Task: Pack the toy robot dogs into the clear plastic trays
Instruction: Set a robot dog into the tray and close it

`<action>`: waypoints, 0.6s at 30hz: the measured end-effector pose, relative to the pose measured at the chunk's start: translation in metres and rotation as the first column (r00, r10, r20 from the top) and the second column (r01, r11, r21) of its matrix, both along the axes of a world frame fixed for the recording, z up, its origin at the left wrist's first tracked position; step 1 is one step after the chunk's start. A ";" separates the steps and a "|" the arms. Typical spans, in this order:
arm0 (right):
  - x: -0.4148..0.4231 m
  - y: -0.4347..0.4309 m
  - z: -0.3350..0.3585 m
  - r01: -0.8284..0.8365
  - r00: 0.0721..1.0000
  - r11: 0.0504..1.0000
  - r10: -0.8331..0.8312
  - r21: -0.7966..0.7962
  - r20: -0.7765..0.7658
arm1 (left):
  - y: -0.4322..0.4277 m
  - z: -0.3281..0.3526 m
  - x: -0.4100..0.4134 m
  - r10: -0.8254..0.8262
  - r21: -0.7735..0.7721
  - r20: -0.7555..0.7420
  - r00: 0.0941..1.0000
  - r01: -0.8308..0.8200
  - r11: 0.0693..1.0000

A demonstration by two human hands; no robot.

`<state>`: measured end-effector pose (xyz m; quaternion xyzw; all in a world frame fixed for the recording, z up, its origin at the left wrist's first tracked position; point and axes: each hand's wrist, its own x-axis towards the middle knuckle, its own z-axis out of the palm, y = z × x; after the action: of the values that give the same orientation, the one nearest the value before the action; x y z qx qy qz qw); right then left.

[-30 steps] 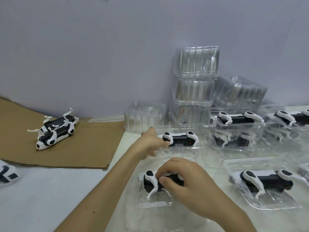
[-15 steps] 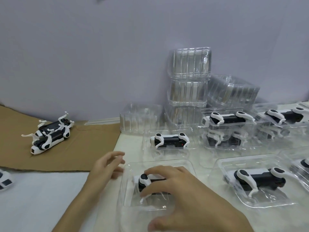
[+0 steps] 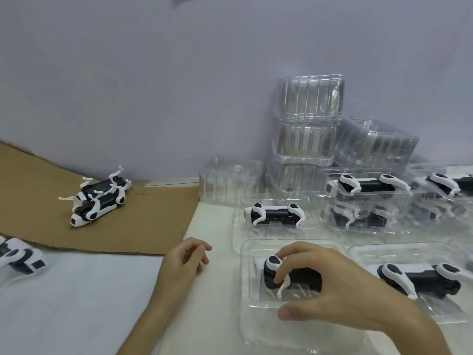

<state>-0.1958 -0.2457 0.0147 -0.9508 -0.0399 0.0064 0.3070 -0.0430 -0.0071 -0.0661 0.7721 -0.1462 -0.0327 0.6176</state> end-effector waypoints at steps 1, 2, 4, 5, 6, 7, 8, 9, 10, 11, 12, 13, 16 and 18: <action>0.001 0.002 0.000 0.016 0.999 1.000 -0.016 0.013 0.033 | -0.001 0.000 -0.002 -0.008 0.025 0.010 1.000 0.008 1.000; 0.002 0.004 -0.001 0.043 0.995 0.999 -0.045 0.024 0.090 | -0.001 0.000 -0.004 -0.012 0.045 0.017 1.000 0.012 0.999; 0.006 0.011 -0.002 0.103 0.957 0.993 -0.117 0.064 0.265 | -0.001 0.003 -0.002 0.005 0.046 -0.004 1.000 -0.005 0.999; 0.007 0.016 -0.003 0.119 0.925 0.988 -0.148 0.103 0.351 | -0.001 0.005 0.002 0.035 0.019 -0.050 0.998 -0.034 0.999; 0.008 0.020 -0.003 0.120 0.893 0.983 -0.169 0.140 0.418 | 0.000 0.010 0.010 0.063 -0.023 -0.123 0.990 -0.066 0.998; 0.008 0.024 -0.004 0.112 0.868 0.981 -0.175 0.161 0.464 | 0.001 0.015 0.019 0.078 -0.060 -0.201 0.976 -0.092 0.994; 0.009 0.028 -0.004 0.101 0.854 0.981 -0.170 0.164 0.492 | 0.004 0.019 0.029 0.088 -0.070 -0.247 0.965 -0.109 0.992; 0.009 0.030 -0.005 0.087 0.846 0.983 -0.158 0.160 0.509 | 0.008 0.023 0.040 0.107 -0.044 -0.241 0.965 -0.121 0.992; 0.009 0.032 -0.005 0.075 0.843 0.984 -0.148 0.160 0.516 | 0.012 0.025 0.052 0.145 0.009 -0.186 0.972 -0.146 0.989; 0.010 0.033 -0.005 0.065 0.841 0.984 -0.143 0.166 0.521 | 0.019 0.027 0.067 0.204 0.096 -0.085 0.975 -0.196 0.976; 0.010 0.034 -0.005 0.058 0.841 0.983 -0.142 0.174 0.523 | 0.029 0.029 0.082 0.261 0.221 0.040 0.964 -0.264 0.939; 0.010 0.034 -0.004 0.057 0.839 0.982 -0.144 0.178 0.525 | 0.040 0.032 0.097 0.298 0.377 0.164 0.940 -0.339 0.862; 0.009 0.033 -0.001 0.049 0.877 0.985 -0.121 0.163 0.465 | 0.071 0.046 0.130 0.292 0.639 0.263 0.920 -0.392 0.661; 0.011 0.033 -0.001 0.000 0.958 0.994 -0.031 0.109 0.284 | 0.069 0.055 0.123 0.270 0.530 0.113 0.956 -0.288 0.798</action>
<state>-0.1852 -0.2127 0.0135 -0.9242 -0.0766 -0.1355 0.3488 0.0797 0.0617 -0.0110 0.9280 -0.0256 0.0309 0.3704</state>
